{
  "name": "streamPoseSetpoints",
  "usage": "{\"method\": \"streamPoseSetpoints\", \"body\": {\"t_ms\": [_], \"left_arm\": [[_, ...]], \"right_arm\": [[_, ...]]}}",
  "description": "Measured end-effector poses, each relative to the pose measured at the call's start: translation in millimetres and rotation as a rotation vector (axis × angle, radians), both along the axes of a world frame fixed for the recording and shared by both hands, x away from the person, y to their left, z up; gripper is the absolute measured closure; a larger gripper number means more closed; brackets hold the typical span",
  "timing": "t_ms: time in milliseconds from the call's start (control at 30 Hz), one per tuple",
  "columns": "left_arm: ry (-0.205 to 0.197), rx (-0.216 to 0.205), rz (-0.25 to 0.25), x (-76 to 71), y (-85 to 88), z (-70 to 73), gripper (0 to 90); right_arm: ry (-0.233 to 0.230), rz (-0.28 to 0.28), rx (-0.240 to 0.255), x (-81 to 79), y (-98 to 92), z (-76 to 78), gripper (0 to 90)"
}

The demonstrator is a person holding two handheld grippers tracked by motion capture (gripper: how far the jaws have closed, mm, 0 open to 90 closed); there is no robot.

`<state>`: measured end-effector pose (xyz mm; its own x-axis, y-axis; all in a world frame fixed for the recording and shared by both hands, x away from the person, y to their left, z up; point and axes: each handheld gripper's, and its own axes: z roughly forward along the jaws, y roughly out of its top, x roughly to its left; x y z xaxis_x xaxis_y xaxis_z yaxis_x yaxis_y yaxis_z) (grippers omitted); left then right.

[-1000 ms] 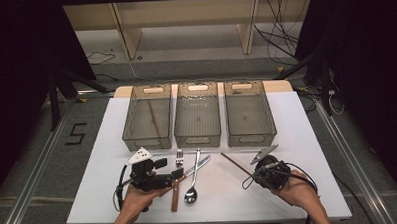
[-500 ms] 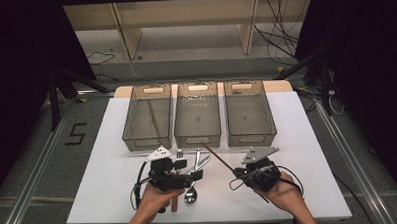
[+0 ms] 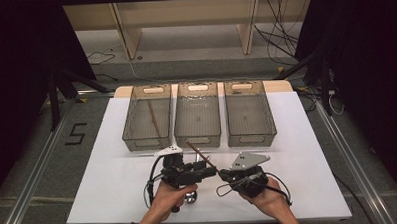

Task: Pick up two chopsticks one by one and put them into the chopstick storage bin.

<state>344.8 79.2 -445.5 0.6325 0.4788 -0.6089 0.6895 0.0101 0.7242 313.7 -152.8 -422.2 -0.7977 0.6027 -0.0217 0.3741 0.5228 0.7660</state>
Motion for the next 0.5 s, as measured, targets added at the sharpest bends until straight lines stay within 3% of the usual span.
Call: {"method": "streamPoseSetpoints", "body": {"t_ms": [500], "left_arm": [[0.05, -0.062, -0.01, 3.1, 0.2, -3.2, 75.0]], "right_arm": [[-0.021, 0.02, 0.048, -6.4, 6.0, 0.9, 85.7]]}}
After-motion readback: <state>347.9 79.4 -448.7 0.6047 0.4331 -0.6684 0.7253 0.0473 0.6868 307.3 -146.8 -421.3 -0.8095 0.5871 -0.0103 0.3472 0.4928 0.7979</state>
